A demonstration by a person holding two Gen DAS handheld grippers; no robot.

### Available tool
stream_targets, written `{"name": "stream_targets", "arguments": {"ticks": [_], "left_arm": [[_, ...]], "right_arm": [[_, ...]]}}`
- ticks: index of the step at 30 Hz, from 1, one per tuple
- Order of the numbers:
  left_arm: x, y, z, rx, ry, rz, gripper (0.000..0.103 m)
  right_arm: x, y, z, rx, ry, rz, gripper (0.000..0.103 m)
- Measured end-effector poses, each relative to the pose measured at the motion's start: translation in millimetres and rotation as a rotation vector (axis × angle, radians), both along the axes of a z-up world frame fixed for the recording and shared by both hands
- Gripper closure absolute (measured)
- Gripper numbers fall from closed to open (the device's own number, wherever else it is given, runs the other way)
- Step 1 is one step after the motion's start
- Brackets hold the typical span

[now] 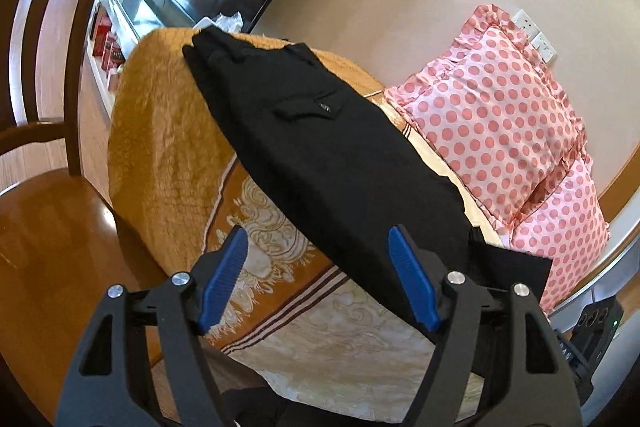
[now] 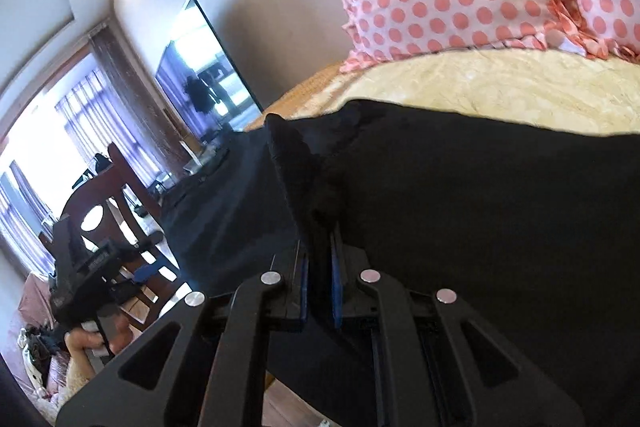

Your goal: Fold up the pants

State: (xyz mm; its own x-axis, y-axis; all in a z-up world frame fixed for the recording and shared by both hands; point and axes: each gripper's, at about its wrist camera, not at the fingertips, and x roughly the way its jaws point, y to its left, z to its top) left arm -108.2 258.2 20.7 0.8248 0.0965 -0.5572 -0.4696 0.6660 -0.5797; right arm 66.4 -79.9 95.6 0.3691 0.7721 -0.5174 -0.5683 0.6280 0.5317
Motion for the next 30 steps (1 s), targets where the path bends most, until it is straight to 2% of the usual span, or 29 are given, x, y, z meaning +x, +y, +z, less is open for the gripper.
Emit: {"name": "stream_targets", "arguments": {"ticks": [2, 4, 6, 8, 11, 12, 15, 20, 24, 27, 30], "left_arm": [[3, -1, 1, 0.004, -0.003, -0.007, 0.03], [3, -2, 2, 0.011, -0.011, -0.011, 0.03], [4, 0, 5, 0.016, -0.022, -0.012, 0.03], [6, 3, 7, 0.014, -0.026, -0.015, 0.028], [13, 5, 8, 0.003, -0.014, -0.028, 0.027], [16, 5, 7, -0.001, -0.008, -0.038, 0.027], [25, 6, 4, -0.034, 0.008, -0.056, 0.027], [37, 5, 2, -0.077, 0.027, -0.08, 0.026], [48, 4, 3, -0.087, 0.053, -0.088, 0.023], [50, 7, 4, -0.118, 0.046, -0.076, 0.023], [49, 8, 14, -0.108, 0.013, -0.071, 0.023]], "right_arm": [[-4, 11, 1, -0.037, -0.033, 0.022, 0.091], [-9, 26, -8, -0.128, -0.046, 0.083, 0.079], [-22, 32, -13, -0.157, -0.057, 0.134, 0.048], [-29, 34, -9, -0.147, -0.079, 0.172, 0.028], [-34, 34, -2, -0.107, -0.105, 0.192, 0.027], [-33, 39, -8, -0.137, -0.088, 0.214, 0.026], [-43, 44, -10, -0.173, -0.148, 0.227, 0.024], [-36, 37, -12, -0.118, -0.108, 0.23, 0.024], [-40, 36, -13, -0.124, -0.124, 0.23, 0.024], [-39, 36, -15, -0.114, -0.122, 0.231, 0.024], [-39, 35, -15, -0.108, -0.123, 0.233, 0.024]]}}
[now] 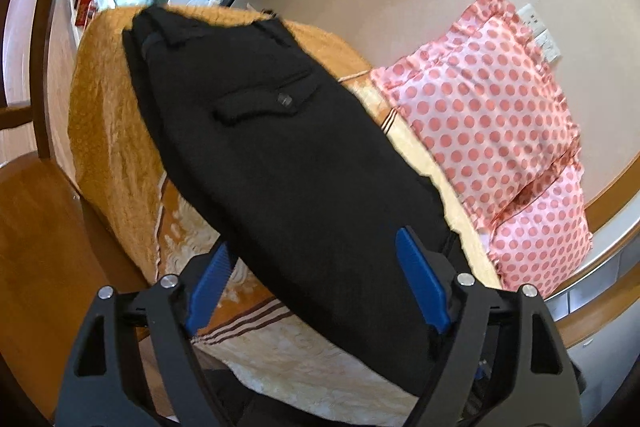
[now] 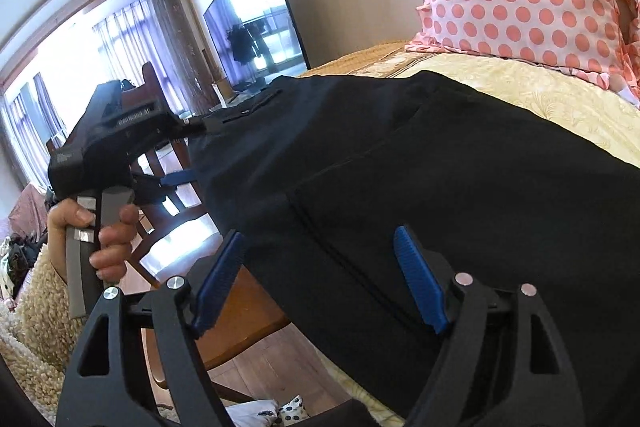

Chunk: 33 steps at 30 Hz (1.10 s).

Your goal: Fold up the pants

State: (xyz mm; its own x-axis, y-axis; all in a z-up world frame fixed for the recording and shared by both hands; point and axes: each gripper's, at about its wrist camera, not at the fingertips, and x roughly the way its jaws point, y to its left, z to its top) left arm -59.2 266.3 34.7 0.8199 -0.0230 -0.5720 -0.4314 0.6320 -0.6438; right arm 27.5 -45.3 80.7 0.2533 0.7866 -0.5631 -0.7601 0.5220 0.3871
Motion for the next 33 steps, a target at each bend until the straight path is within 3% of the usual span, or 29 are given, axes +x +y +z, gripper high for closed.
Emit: {"name": "stream_targets", "arguments": {"ticks": [5, 9, 15, 18, 19, 20, 22, 25, 28, 33], "left_arm": [[8, 14, 8, 0.02, -0.004, 0.024, 0.024], [12, 42, 8, 0.008, 0.028, 0.119, 0.024], [16, 85, 0, -0.079, 0.057, 0.238, 0.03], [18, 89, 3, -0.033, 0.086, 0.284, 0.056], [18, 88, 5, -0.004, 0.095, 0.301, 0.079], [17, 84, 10, 0.04, 0.099, 0.318, 0.087], [18, 75, 21, 0.105, 0.076, 0.318, 0.091], [33, 46, 54, 0.257, 0.062, 0.275, 0.093], [55, -2, 96, 0.398, 0.005, 0.155, 0.094], [93, -134, 158, 0.56, -0.155, -0.215, 0.094]], "right_arm": [[-3, -1, 1, 0.004, -0.006, 0.003, 0.024], [-4, -3, 1, 0.008, -0.012, 0.007, 0.024], [-6, -16, 4, 0.065, 0.025, 0.019, 0.023], [-7, -30, 8, 0.095, 0.036, 0.022, 0.023], [-8, -36, 10, 0.1, 0.033, 0.017, 0.023], [-9, -41, 12, 0.104, 0.028, 0.009, 0.023], [-10, -58, 15, 0.116, 0.013, -0.024, 0.023], [-9, -90, 23, 0.136, -0.005, -0.104, 0.022], [-9, -129, 31, 0.15, -0.04, -0.21, 0.022], [-12, -206, 38, 0.177, -0.061, -0.449, 0.013]]}}
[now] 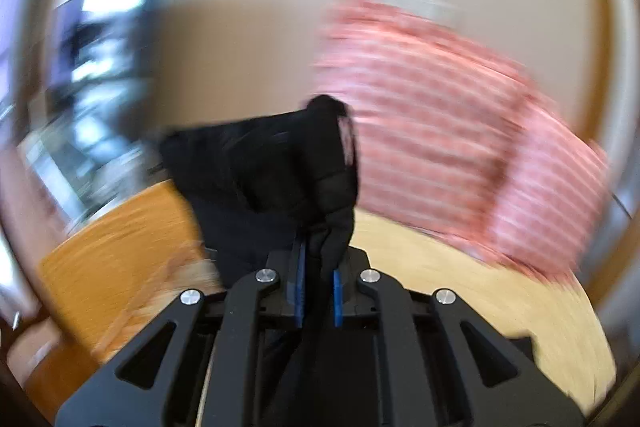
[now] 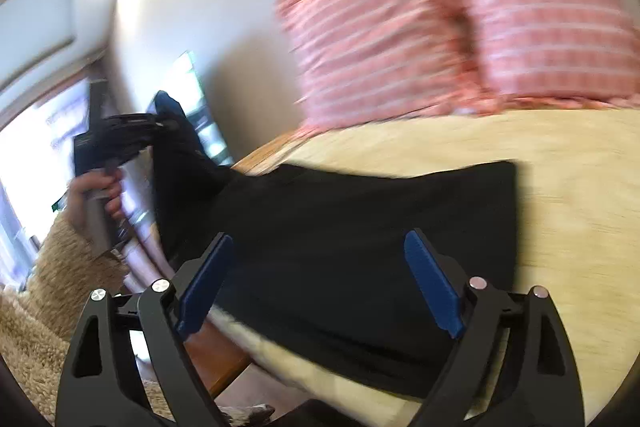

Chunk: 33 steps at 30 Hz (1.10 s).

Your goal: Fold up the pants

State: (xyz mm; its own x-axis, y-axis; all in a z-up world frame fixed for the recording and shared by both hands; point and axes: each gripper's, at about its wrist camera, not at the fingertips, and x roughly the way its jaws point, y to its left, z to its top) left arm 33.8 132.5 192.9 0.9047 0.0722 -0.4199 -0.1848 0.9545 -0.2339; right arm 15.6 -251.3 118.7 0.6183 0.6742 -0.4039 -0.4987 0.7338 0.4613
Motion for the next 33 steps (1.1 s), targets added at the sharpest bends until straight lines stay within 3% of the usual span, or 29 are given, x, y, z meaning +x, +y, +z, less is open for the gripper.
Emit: {"name": "stream_targets", "arguments": {"ticks": [4, 7, 9, 11, 12, 15, 17, 19, 22, 24, 27, 29, 31, 32, 33], "left_arm": [[-2, -106, 8, 0.063, -0.026, -0.335, 0.093], [-8, -182, -27, 0.108, 0.061, -0.581, 0.093], [-11, -223, -69, 0.17, 0.18, -0.69, 0.093], [-9, -240, -111, 0.157, 0.312, -0.756, 0.092], [-13, -241, -118, 0.157, 0.319, -0.76, 0.092], [-24, -242, -110, 0.242, 0.257, -0.728, 0.093], [-31, -238, -98, 0.22, 0.235, -0.725, 0.094], [-41, -238, -91, 0.263, 0.2, -0.732, 0.094], [-56, -250, -104, 0.324, 0.233, -0.775, 0.093], [-58, -252, -113, 0.322, 0.255, -0.795, 0.092], [-65, -245, -115, 0.285, 0.227, -0.832, 0.08], [-70, -231, -108, 0.192, 0.228, -0.901, 0.052], [-79, -213, -97, 0.076, 0.181, -0.968, 0.036], [-80, -198, -88, 0.015, 0.138, -0.964, 0.024], [-79, -185, -82, -0.018, 0.103, -0.928, 0.02]], "right_arm": [[-6, -53, -3, 0.032, 0.029, -0.176, 0.013], [-10, -88, -12, 0.06, 0.073, -0.287, 0.013], [-8, -102, -20, 0.07, 0.105, -0.331, 0.013], [-4, -110, -27, 0.083, 0.142, -0.359, 0.013], [-3, -115, -31, 0.092, 0.16, -0.371, 0.013], [5, -121, -36, 0.1, 0.178, -0.382, 0.013], [9, -120, -38, 0.105, 0.186, -0.379, 0.013], [10, -118, -36, 0.106, 0.18, -0.373, 0.013], [9, -117, -35, 0.095, 0.165, -0.373, 0.013], [13, -116, -32, 0.106, 0.159, -0.373, 0.013], [17, -112, -21, 0.138, 0.133, -0.346, 0.013], [21, -105, -9, 0.15, 0.098, -0.306, 0.012], [24, -91, 4, 0.159, 0.063, -0.236, 0.01], [26, -82, 8, 0.164, 0.054, -0.187, 0.01], [31, -70, 12, 0.167, 0.055, -0.125, 0.009]]}}
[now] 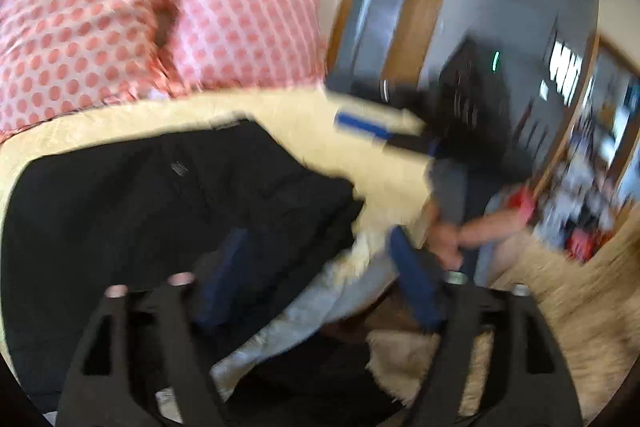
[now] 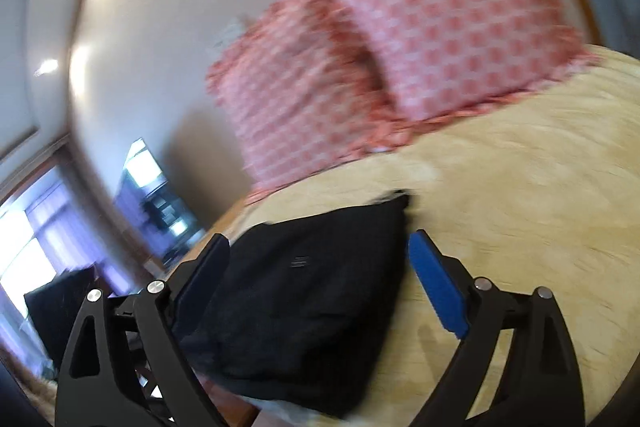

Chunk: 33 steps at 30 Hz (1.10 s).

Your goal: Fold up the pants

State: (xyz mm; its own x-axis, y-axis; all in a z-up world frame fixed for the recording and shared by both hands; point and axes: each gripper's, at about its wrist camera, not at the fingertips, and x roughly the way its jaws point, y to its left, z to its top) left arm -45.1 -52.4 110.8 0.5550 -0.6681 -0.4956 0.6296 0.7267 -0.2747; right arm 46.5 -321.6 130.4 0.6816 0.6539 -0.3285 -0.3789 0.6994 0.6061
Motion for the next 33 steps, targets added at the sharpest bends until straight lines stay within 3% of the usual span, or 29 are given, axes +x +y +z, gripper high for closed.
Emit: {"name": "stream_targets", "arguments": {"ticks": [1, 2, 4, 8, 9, 13, 15, 18, 22, 25, 27, 30, 33], "left_arm": [[3, 9, 3, -0.015, -0.013, 0.049, 0.016], [12, 23, 5, 0.0, -0.02, 0.165, 0.015], [26, 38, 0, 0.036, 0.005, 0.297, 0.015], [56, 67, -33, 0.09, 0.188, 0.478, 0.014], [61, 71, -42, 0.103, 0.236, 0.495, 0.014], [56, 59, -50, 0.168, 0.201, 0.465, 0.006], [55, 54, -52, 0.183, 0.185, 0.459, 0.005], [55, 60, -53, 0.168, 0.184, 0.456, 0.003], [55, 65, -53, 0.134, 0.191, 0.445, 0.003], [53, 67, -51, 0.123, 0.189, 0.436, 0.004], [54, 77, -43, 0.045, 0.215, 0.421, 0.006], [62, 109, -21, -0.101, 0.211, 0.453, 0.008], [83, 141, -6, -0.124, 0.206, 0.563, 0.009]], "right_arm": [[3, 8, 1, -0.002, 0.007, 0.033, 0.009], [8, 17, 0, -0.005, 0.021, 0.064, 0.009], [19, 36, -11, -0.011, 0.085, 0.122, 0.009], [32, 56, -46, -0.089, 0.266, 0.154, 0.009], [28, 55, -48, -0.101, 0.233, 0.155, 0.009], [31, 51, -40, -0.107, 0.254, 0.17, 0.011], [42, 35, -31, -0.081, 0.247, 0.097, 0.011], [75, 12, -36, -0.08, 0.324, 0.001, 0.016], [111, 4, -63, -0.071, 0.474, -0.004, 0.028], [119, 7, -66, -0.085, 0.469, 0.001, 0.031], [124, 11, -67, -0.095, 0.467, 0.016, 0.038], [129, 19, -67, -0.122, 0.449, 0.035, 0.038], [134, 21, -68, -0.116, 0.45, 0.049, 0.039]]}}
